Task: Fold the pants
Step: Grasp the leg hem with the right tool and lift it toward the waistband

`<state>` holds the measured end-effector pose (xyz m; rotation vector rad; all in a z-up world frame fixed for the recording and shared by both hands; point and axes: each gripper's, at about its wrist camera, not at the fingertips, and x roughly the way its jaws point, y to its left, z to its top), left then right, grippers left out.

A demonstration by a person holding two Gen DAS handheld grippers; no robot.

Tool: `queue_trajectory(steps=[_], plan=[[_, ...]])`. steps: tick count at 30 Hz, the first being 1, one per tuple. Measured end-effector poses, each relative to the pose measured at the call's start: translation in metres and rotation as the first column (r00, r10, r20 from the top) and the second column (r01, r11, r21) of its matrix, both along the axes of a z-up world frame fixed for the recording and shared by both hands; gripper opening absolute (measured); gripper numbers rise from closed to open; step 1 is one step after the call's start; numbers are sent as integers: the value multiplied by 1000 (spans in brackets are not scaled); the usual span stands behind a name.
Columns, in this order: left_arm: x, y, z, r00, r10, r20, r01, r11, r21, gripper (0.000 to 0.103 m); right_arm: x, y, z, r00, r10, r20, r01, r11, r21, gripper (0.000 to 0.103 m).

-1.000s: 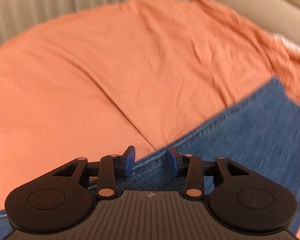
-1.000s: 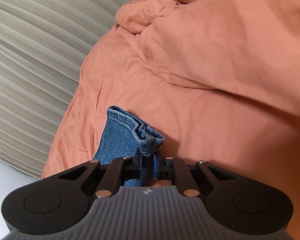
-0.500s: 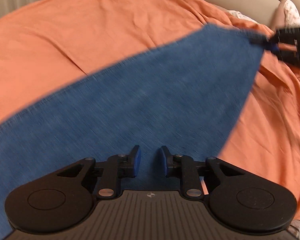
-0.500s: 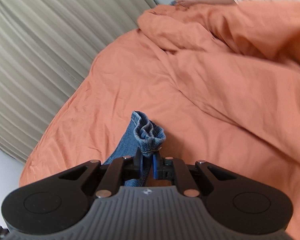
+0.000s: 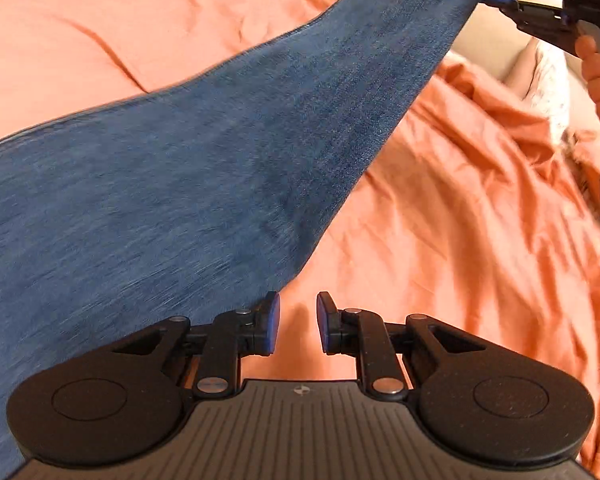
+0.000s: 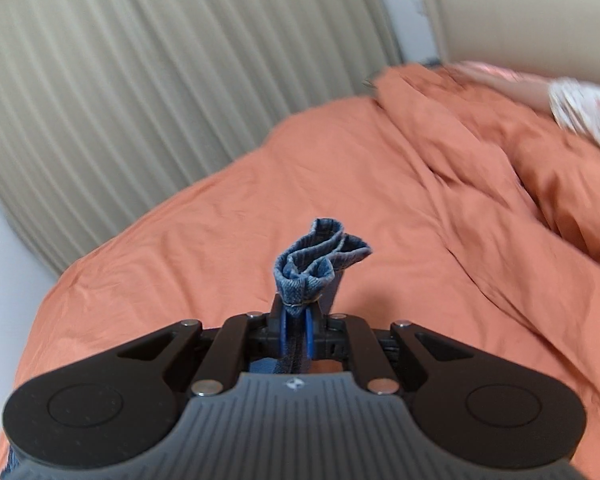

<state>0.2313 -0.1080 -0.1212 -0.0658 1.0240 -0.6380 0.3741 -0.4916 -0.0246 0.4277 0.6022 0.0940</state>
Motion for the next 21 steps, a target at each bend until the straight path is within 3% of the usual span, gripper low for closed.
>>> queue_trajectory(steps=[6, 11, 16, 21], plan=[[-21, 72, 39, 993, 104, 61, -103, 995, -9, 22, -12, 90, 56, 989, 125, 77, -114, 984, -140, 4], [-32, 138, 67, 968, 228, 106, -229, 973, -12, 23, -20, 179, 74, 969, 235, 84, -216, 959, -186, 4], [-45, 182, 84, 930, 304, 205, -321, 946, 52, 29, -26, 265, 54, 942, 334, 24, -327, 933, -148, 4], [-54, 217, 70, 908, 367, 204, -389, 918, 82, 30, -39, 346, -7, 887, 446, -120, -460, 878, -130, 4]])
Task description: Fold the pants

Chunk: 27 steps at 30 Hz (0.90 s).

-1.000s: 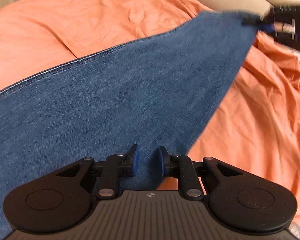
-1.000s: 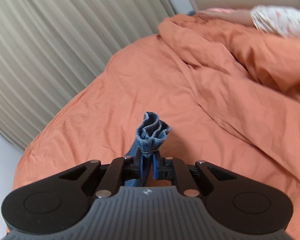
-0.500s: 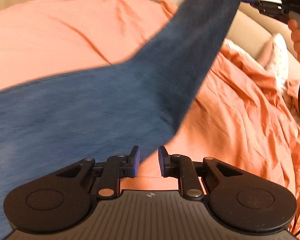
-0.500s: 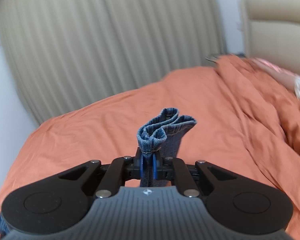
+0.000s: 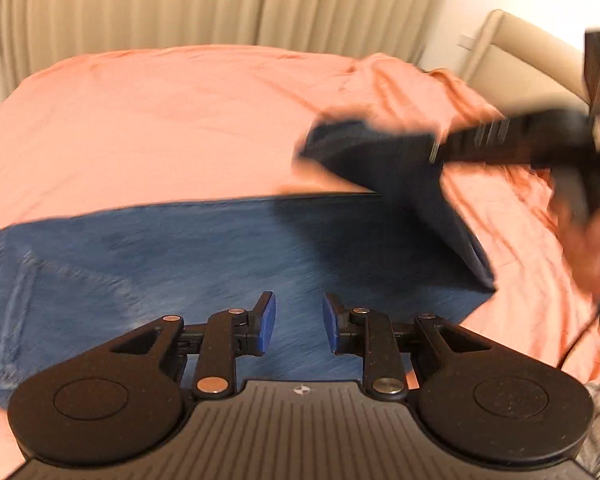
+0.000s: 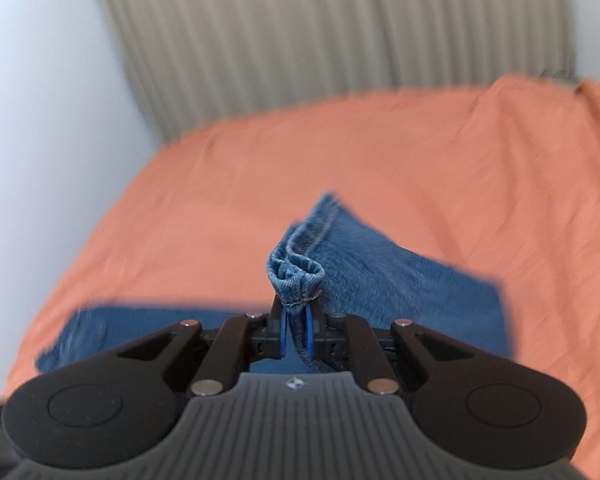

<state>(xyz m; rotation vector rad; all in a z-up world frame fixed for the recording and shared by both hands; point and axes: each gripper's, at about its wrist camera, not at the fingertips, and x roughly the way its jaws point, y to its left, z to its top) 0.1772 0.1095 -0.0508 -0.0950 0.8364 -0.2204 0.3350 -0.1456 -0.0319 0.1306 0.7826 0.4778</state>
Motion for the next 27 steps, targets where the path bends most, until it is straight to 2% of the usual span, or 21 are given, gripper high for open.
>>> queue_trajectory(steps=[4, 6, 10, 13, 14, 17, 19, 21, 23, 27], plan=[[-7, 19, -12, 1000, 13, -14, -13, 1000, 22, 30, -23, 51, -62, 987, 83, -136, -95, 992, -88, 5], [-7, 27, -19, 999, 25, -27, -25, 1000, 1, 33, -28, 60, -89, 980, 103, -168, -126, 983, -131, 5], [-11, 59, -33, 998, 47, -51, -51, 995, -88, 42, -30, 55, -114, 969, 112, -220, -148, 977, -155, 9], [-4, 67, -40, 996, 61, -72, -74, 978, -193, 51, -32, 55, -112, 957, 152, -247, -194, 968, -157, 18], [-1, 70, -44, 995, 64, -79, -81, 968, -237, 55, -28, 54, -110, 952, 160, -261, -204, 968, -149, 19], [13, 74, -51, 992, 71, -104, -103, 932, -348, 60, -25, 45, -98, 942, 178, -286, -220, 967, -125, 34], [24, 69, -54, 991, 73, -112, -111, 920, -376, 61, -25, 37, -82, 950, 175, -261, -214, 968, -129, 36], [38, 63, -59, 989, 79, -127, -124, 910, -396, 63, -21, 28, -70, 961, 160, -224, -195, 970, -145, 42], [53, 57, -66, 985, 76, -156, -137, 893, -428, 64, -14, 16, -62, 974, 131, -186, -165, 970, -178, 42], [80, 48, -84, 976, 107, -190, -183, 876, -446, 64, 1, -16, -62, 986, 55, -157, -90, 971, -221, 42]])
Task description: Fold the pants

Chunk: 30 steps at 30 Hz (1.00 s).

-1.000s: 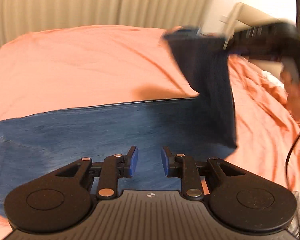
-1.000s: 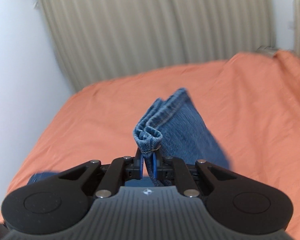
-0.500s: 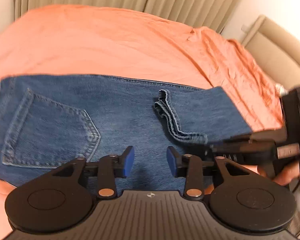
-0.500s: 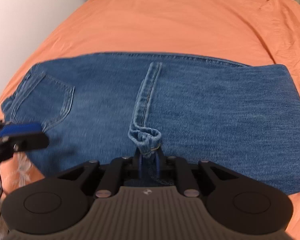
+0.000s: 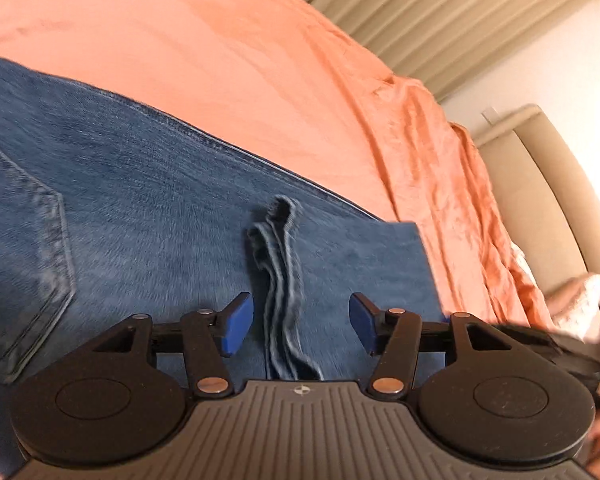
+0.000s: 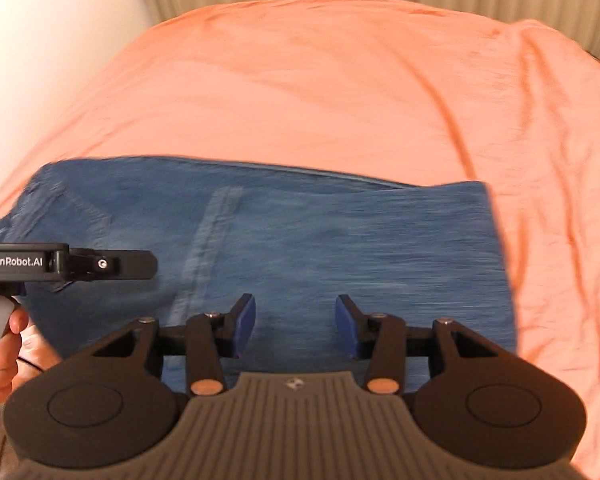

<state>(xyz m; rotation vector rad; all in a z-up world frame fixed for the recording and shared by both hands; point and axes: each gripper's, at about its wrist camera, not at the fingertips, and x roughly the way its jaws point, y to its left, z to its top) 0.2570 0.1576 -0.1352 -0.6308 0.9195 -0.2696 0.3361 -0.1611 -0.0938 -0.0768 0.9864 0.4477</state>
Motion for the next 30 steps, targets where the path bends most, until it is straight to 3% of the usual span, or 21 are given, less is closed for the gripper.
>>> queue_trajectory(steps=[4, 8, 9, 11, 12, 14, 16, 17, 20, 21, 23, 25, 26, 29, 30], plan=[[25, -1, -26, 997, 25, -69, -31, 996, -89, 62, 6, -34, -10, 998, -55, 7, 54, 998, 11, 42], [40, -4, -47, 991, 34, -132, -50, 991, -121, 52, 9, -66, -21, 995, -95, 30, 95, 995, 0, 42], [41, -4, -48, 990, 41, -138, -59, 990, -131, 46, 10, -74, -24, 994, -105, 36, 105, 994, 3, 42], [44, -5, -48, 990, 31, -140, -51, 988, -144, 20, 13, -89, -30, 991, -127, 45, 126, 992, 21, 42], [46, -7, -44, 991, 24, -132, -41, 990, -134, 16, 14, -96, -33, 990, -134, 48, 132, 991, 33, 42], [45, -17, -23, 999, -1, -48, -1, 999, -49, 12, 17, -106, -38, 987, -149, 56, 146, 988, 50, 42], [37, -37, 13, 991, -90, 101, 81, 992, 94, 11, 20, -116, -40, 984, -164, 75, 159, 985, 64, 42], [32, -51, 33, 974, -154, 169, 122, 976, 183, 11, 21, -118, -41, 982, -164, 89, 158, 985, 69, 39], [12, -84, 76, 889, -342, 306, 204, 892, 404, 10, 22, -123, -39, 984, -124, 125, 114, 990, 87, 13], [11, -88, 80, 876, -370, 308, 212, 871, 443, 10, 22, -122, -38, 985, -110, 135, 100, 991, 84, 13], [20, -87, 71, 896, -366, 250, 199, 836, 511, 10, 22, -120, -40, 985, -85, 149, 75, 994, 75, 12], [32, -85, 45, 917, -360, 172, 190, 774, 604, 10, 22, -117, -46, 987, -66, 149, 57, 996, 68, 11], [39, -83, 29, 930, -348, 119, 202, 755, 623, 11, 23, -116, -49, 988, -60, 145, 51, 997, 64, 10], [47, -78, -6, 946, -323, 17, 249, 761, 599, 15, 27, -113, -59, 989, -45, 140, 40, 998, 44, 6], [49, -76, -11, 952, -306, 5, 247, 778, 577, 18, 31, -113, -61, 989, -45, 142, 40, 999, 36, 3]])
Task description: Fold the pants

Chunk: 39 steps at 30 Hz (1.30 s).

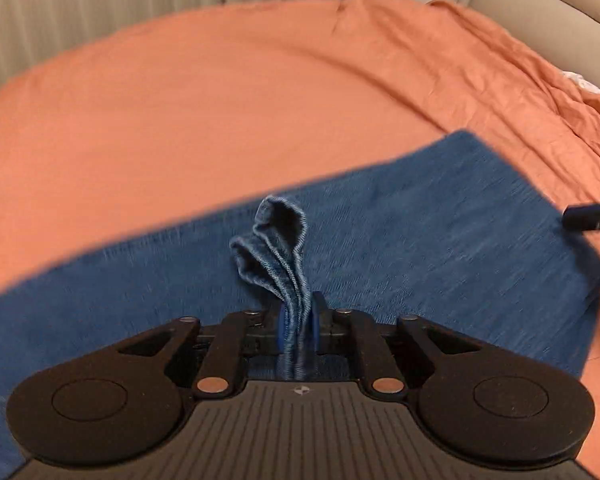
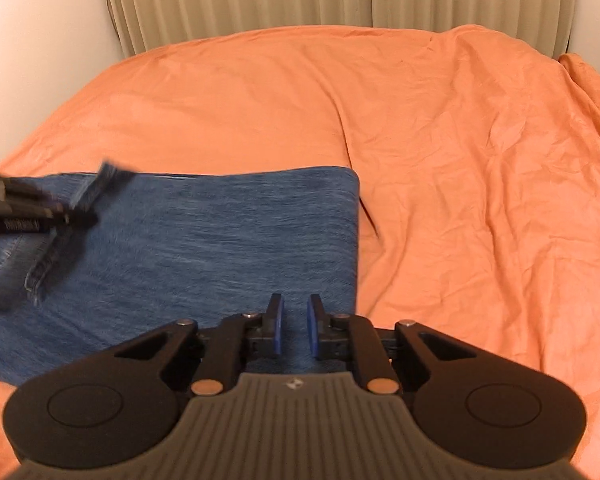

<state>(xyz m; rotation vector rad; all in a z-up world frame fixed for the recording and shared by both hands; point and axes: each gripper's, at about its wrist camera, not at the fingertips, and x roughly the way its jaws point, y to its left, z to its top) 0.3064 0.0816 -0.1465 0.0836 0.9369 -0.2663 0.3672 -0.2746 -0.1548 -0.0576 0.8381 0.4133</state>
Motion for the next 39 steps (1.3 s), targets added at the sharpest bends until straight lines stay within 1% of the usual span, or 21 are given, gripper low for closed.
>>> queue_trajectory(steps=[1, 3, 7, 9, 10, 11, 13, 15, 17, 19, 20, 21, 22, 23, 25, 28, 32, 34, 36, 39], plan=[[2, 5, -2, 999, 29, -14, -30, 999, -34, 22, 5, 0, -1, 1000, 0, 4, 0, 1000, -8, 3], [6, 15, -1, 996, 78, -42, -82, 990, -116, 26, 18, 3, 0, 1000, -3, 20, 3, 1000, -21, 3], [14, 38, 1, 984, 139, -114, -164, 955, -246, 28, 58, 10, 4, 999, -19, 43, 20, 1000, -16, 2], [13, 48, 6, 978, 173, -118, -200, 938, -282, 38, 79, 17, 2, 998, -32, 48, 32, 999, -17, 2], [13, 52, 9, 977, 184, -106, -208, 931, -300, 49, 92, 21, -2, 998, -45, 44, 46, 999, -21, 2], [17, 52, 11, 977, 193, -94, -213, 925, -316, 56, 101, 23, -5, 998, -60, 37, 61, 998, -22, 2], [21, 56, 12, 977, 196, -88, -215, 912, -350, 56, 119, 27, -16, 997, -80, 18, 80, 997, -21, 2], [26, 58, 10, 974, 205, -94, -225, 905, -362, 56, 133, 29, -31, 994, -103, -21, 103, 995, -18, 1], [32, 58, 6, 970, 224, -90, -241, 903, -355, 56, 138, 31, -42, 992, -116, -50, 115, 993, -11, 1], [37, 61, 2, 963, 251, -94, -268, 890, -368, 55, 136, 32, -43, 993, -114, -40, 113, 993, -17, 1], [42, 60, -1, 958, 269, -102, -288, 880, -377, 46, 132, 32, -43, 994, -105, -38, 104, 994, -25, 1], [45, 60, -2, 953, 281, -113, -302, 876, -376, 41, 128, 32, -40, 995, -94, -41, 93, 995, -31, 1], [46, 60, -4, 952, 280, -126, -307, 882, -357, 36, 122, 31, -37, 996, -77, -46, 75, 997, -33, 1], [48, 57, -5, 952, 278, -128, -305, 894, -329, 31, 114, 30, -34, 997, -55, -54, 53, 998, -39, 1], [47, 48, -3, 959, 260, -110, -280, 922, -266, 30, 96, 25, -30, 997, -31, -70, 27, 998, -55, 1], [47, 35, -2, 962, 254, -98, -268, 946, -184, 29, 59, 12, -22, 996, -6, -90, 1, 998, -59, 1], [47, 25, -4, 966, 243, -90, -253, 961, -116, 31, 11, -6, -17, 992, -9, -123, 3, 999, -46, 1], [46, 21, -3, 968, 235, -86, -241, 967, -80, 31, -8, -12, -16, 993, 1, -119, -8, 998, -59, 1], [46, 16, -3, 970, 229, -81, -234, 970, -57, 32, -20, -14, -16, 993, 1, -119, -9, 998, -66, 1], [48, 14, -6, 968, 236, -87, -241, 969, -53, 33, -28, -18, -24, 987, -34, -160, 25, 998, -56, 1]])
